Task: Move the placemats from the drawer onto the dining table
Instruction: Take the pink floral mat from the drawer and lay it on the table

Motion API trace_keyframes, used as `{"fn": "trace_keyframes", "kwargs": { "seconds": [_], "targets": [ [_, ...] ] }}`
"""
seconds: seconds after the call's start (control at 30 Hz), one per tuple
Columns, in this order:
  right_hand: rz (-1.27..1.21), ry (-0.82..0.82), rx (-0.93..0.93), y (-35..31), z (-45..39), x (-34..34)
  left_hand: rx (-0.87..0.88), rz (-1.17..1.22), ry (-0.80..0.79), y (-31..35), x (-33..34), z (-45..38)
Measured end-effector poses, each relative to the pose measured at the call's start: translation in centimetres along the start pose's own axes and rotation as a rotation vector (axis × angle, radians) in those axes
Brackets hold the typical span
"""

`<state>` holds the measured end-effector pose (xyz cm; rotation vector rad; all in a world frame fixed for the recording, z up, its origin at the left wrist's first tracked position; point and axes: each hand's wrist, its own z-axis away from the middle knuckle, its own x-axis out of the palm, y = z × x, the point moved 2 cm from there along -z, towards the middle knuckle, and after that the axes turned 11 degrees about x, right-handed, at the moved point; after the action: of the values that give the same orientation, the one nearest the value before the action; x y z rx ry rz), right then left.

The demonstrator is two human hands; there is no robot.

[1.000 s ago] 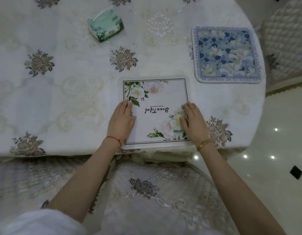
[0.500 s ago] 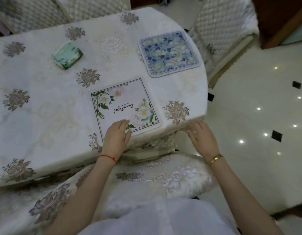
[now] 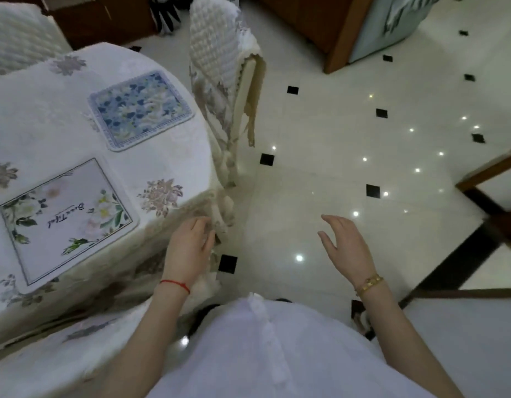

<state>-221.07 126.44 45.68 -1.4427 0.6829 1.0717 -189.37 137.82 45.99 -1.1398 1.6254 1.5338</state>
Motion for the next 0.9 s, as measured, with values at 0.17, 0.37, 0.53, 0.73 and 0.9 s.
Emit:
{"fn": "trace_keyframes", "kwargs": {
  "seconds": [0.17,0.37,0.53,0.73,0.9],
  "targets": [
    [-0.019,0.053,0.074,6.0,-2.3,-4.1,-0.010,0.056,-0.039,6.2,3.4,-4.1],
    [-0.061,0.034,0.164,10.3,-6.9,-5.1,-0.017,0.078,-0.087,9.5,6.7,-10.5],
    [-0.059,-0.014,0.218,13.8,-14.4,-4.9,-0.031,0.102,-0.109,9.8,10.7,-19.1],
    [-0.061,0.026,0.210,14.5,-30.5,-8.1,0.021,0.098,-0.081,9.9,12.0,-34.2],
    [-0.066,0.067,0.174,13.1,-44.4,-11.0,0.044,0.075,-0.038,9.1,11.0,-48.1]
  ]
}}
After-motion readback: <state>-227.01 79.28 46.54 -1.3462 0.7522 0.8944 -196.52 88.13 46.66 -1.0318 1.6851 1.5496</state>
